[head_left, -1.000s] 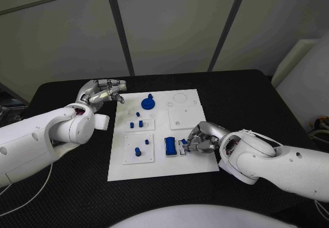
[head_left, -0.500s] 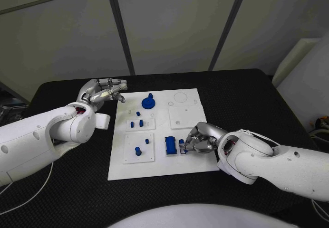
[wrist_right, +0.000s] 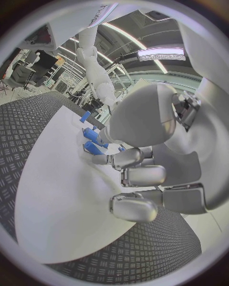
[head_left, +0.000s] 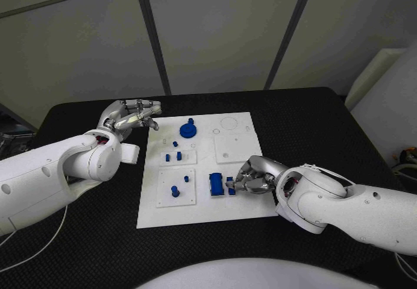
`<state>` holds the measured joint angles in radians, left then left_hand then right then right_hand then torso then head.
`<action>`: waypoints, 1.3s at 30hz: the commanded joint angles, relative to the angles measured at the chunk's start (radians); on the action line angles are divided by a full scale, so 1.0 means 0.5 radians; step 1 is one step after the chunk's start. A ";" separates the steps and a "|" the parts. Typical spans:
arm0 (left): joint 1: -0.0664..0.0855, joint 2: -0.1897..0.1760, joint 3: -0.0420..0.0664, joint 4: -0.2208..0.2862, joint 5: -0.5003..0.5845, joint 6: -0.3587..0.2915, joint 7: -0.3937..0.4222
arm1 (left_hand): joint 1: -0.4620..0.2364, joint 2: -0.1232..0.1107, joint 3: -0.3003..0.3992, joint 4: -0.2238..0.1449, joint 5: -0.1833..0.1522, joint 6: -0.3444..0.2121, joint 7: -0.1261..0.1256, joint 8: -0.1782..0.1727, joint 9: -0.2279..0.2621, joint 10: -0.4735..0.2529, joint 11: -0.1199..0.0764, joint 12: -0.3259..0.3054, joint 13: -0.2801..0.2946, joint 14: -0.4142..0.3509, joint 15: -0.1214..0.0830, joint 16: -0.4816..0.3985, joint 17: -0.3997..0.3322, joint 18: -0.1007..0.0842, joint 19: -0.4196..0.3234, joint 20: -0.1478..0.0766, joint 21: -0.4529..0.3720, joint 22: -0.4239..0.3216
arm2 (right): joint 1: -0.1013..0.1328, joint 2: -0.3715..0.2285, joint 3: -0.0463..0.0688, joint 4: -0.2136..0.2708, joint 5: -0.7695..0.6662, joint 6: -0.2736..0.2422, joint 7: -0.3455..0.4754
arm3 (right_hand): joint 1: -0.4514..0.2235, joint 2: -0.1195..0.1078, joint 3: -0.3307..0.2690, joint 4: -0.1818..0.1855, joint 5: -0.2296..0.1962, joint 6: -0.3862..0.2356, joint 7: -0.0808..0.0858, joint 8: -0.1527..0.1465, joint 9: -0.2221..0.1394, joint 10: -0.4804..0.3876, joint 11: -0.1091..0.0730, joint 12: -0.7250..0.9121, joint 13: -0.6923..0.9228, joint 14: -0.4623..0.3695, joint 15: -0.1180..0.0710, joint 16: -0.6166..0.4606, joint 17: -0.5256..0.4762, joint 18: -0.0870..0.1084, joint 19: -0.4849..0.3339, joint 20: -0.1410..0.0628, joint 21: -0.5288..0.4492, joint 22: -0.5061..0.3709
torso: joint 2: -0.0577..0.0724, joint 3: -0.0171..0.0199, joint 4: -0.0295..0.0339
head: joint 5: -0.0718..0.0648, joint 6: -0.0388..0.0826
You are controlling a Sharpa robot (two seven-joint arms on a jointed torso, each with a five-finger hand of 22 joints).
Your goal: Assemble the parts on the task board
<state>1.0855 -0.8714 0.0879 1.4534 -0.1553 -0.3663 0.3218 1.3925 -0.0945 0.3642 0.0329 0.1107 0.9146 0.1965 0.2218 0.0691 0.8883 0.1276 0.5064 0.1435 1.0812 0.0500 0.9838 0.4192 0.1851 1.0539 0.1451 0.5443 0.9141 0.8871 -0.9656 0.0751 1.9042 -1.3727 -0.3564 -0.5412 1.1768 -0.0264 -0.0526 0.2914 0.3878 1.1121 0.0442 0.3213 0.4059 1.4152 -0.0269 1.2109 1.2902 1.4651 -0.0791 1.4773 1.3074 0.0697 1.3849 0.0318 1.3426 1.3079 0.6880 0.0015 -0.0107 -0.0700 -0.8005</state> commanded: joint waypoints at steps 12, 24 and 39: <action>0.003 0.000 0.001 -0.001 0.001 0.022 0.000 | 0.005 0.017 -0.012 -0.003 0.000 -0.019 0.002 0.011 -0.003 -0.024 0.005 0.015 0.001 -0.015 0.001 -0.012 -0.003 -0.006 0.008 0.003 -0.013 -0.004 | 0.001 -0.027 0.000 0.002 -0.004 0.016 0.050 | 0.015 0.029 -0.108 -0.033 -0.215 -0.015 0.000 0.028 0.038 0.012 0.001 0.005 0.005 0.158 -0.013 0.005 0.245 -0.003 0.008 -0.002 0.004 0.011 | -0.001 0.0003 0.001 | 0.001 -0.005; 0.003 0.001 0.001 -0.005 0.001 0.019 -0.006 | 0.005 0.017 -0.012 -0.003 0.000 -0.019 0.002 0.011 -0.003 -0.024 0.005 0.015 0.001 -0.015 0.001 -0.012 -0.003 -0.006 0.008 0.003 -0.013 -0.004 | 0.001 -0.083 0.000 0.036 0.011 0.030 0.138 | 0.175 0.040 -0.140 -0.076 -0.323 -0.038 0.008 0.042 0.062 0.001 0.007 -0.010 0.000 0.155 -0.008 -0.005 0.232 0.000 -0.005 0.000 -0.014 -0.004 | -0.002 0.0010 0.002 | 0.004 -0.007; 0.003 0.009 0.001 -0.016 0.001 0.020 -0.010 | 0.006 0.020 -0.012 -0.003 0.000 -0.022 0.003 0.011 -0.003 -0.026 0.006 0.016 0.001 -0.015 0.001 -0.012 -0.004 -0.006 0.008 0.003 -0.014 -0.005 | 0.001 -0.072 0.000 0.003 0.025 0.074 0.148 | 0.155 0.061 -0.196 -0.024 -0.400 -0.040 0.008 0.053 0.076 0.003 0.009 -0.003 0.007 0.155 -0.006 -0.005 0.233 0.000 -0.004 0.003 -0.014 -0.002 | 0.002 0.0004 0.002 | 0.005 -0.005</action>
<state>1.0855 -0.8682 0.0879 1.4452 -0.1553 -0.3657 0.3156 1.3925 -0.0945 0.3643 0.0330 0.1107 0.9110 0.2001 0.2218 0.0691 0.8848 0.1312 0.5102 0.1431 1.0812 0.0500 0.9838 0.4186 0.1851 1.0539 0.1451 0.5404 0.9134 0.8869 -1.0036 0.0749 1.9066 -1.3637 -0.3398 -0.4781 1.2567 -0.0035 -0.1442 0.2813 0.1913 1.0977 0.0516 0.3418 0.4423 1.4148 -0.0267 1.2108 1.2928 1.4650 -0.0789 1.4772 1.3074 0.0697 1.3848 0.0319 1.3389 1.3066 0.6873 0.0022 -0.0103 -0.0671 -0.8023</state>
